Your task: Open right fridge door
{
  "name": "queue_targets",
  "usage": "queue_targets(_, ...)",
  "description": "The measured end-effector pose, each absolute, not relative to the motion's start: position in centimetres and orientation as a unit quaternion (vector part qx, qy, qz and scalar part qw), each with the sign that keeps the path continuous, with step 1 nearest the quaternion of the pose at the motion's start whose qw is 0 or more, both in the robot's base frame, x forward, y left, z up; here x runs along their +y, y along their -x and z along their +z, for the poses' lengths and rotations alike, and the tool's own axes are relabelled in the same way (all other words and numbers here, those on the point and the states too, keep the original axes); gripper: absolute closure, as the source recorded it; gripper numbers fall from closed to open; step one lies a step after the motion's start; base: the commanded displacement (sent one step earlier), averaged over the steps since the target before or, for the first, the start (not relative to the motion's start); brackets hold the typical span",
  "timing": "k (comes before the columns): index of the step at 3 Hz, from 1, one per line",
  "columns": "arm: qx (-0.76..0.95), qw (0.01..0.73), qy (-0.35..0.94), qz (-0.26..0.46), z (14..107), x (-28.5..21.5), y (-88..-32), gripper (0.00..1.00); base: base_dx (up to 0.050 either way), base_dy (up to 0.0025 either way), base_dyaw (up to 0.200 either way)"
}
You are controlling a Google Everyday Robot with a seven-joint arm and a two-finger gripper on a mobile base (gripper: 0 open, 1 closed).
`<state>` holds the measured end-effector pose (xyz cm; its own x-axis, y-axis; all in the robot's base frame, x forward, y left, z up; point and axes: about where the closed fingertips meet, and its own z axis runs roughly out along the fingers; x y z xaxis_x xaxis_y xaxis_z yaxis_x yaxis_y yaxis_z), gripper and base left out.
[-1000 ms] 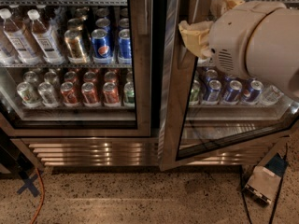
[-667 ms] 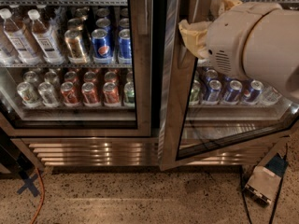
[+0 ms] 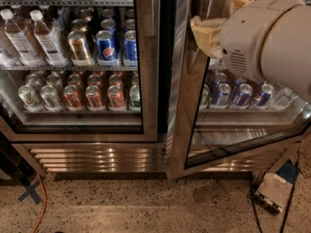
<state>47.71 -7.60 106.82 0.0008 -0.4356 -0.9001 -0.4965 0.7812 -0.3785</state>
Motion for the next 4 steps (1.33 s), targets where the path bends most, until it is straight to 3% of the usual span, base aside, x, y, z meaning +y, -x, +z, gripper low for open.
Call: queue_targets(4, 0.703, 0.635, 0.319, 0.008, 108.0, -9.5, -46.9, 1.00, 0.000, 0.00000, 0.000)
